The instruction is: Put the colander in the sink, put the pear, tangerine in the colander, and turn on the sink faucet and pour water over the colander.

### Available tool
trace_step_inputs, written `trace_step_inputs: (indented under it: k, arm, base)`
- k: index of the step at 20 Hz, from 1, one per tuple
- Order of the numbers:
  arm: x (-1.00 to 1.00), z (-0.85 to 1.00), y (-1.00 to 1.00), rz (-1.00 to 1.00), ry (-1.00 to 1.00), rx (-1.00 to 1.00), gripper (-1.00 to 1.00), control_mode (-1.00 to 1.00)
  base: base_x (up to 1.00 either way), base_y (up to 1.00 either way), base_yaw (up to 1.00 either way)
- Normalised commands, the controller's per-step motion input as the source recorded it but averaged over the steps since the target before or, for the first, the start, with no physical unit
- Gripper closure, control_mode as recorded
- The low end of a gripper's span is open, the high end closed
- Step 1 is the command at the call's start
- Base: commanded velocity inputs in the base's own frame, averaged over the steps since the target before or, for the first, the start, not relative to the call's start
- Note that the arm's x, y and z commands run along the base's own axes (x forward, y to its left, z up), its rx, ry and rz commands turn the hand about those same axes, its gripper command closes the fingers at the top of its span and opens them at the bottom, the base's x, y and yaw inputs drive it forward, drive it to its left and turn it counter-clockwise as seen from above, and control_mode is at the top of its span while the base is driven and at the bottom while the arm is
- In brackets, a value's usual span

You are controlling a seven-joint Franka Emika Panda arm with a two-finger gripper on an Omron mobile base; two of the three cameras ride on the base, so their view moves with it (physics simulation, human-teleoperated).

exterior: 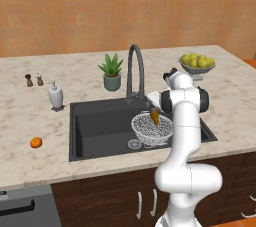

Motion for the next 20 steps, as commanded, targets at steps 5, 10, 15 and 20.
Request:
trace_step_inputs:
  k: [5,10,15,20]
  arm:
    - [-0.81,0.16,0.39,0.00,-0.20,0.00,-1.00,-1.00]
    - [-1.00,0.69,0.45,0.00,-0.35,0.00,-1.00,-1.00]
    - [-1.00,0.84,0.37,-0.09,-0.45,0.00,-1.00,-1.00]
    - [-1.00,0.93,0.06,-0.10,-0.40,0.00,-1.00,-1.00]
  base:
    - [0.00,0.00,0.00]
    - [0.00,0.00,0.00]
    - [0.00,0.00,0.00]
    - [0.00,0.00,0.00]
